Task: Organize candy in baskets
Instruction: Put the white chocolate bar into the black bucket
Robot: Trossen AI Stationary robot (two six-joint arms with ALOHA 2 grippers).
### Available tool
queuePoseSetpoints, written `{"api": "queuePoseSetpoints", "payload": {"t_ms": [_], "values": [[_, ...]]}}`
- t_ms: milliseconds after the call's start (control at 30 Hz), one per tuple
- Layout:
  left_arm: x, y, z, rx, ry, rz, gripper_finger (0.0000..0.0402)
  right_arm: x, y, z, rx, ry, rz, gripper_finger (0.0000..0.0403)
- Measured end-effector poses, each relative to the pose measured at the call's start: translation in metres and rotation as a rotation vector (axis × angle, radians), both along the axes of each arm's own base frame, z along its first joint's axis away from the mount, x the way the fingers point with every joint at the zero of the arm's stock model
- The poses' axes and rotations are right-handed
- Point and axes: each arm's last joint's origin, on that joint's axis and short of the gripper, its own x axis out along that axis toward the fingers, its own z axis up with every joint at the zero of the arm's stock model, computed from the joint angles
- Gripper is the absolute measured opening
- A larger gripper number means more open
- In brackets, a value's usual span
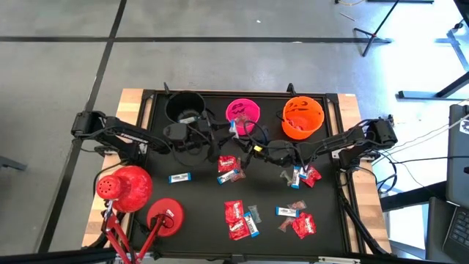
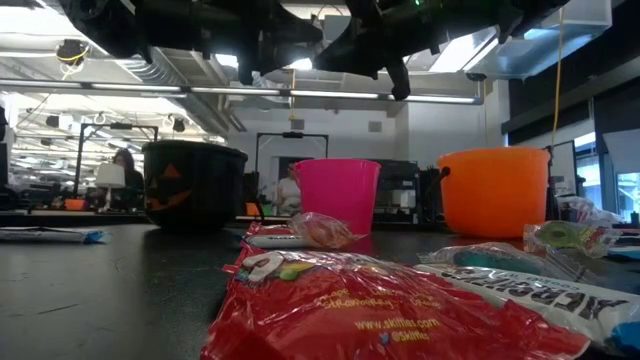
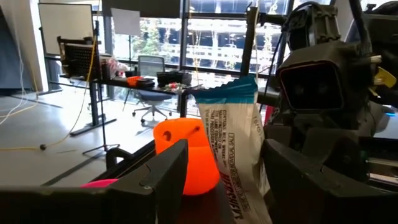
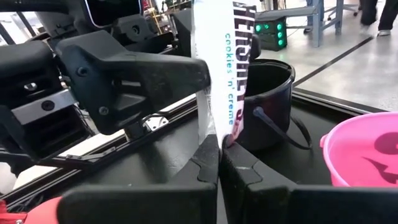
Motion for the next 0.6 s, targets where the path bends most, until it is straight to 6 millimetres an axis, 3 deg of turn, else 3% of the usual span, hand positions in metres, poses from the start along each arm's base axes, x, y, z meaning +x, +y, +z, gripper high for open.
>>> {"api": "queuePoseSetpoints", "payload": {"t_ms": [233, 600], "values": [[0.0004, -0.0010, -0.0003, 0.006, 0.004, -0.038, 0.0175, -0.0001, 0.0002, -0.0014, 0.007, 0.012, 0.007, 0.0003], [0.0009, -0.0046, -0.0006, 0.038, 0.015, -0.109, 0.0018, 0.0004, 0.0011, -0.0016, 0.016, 0.014, 0.050, 0.0003]]}}
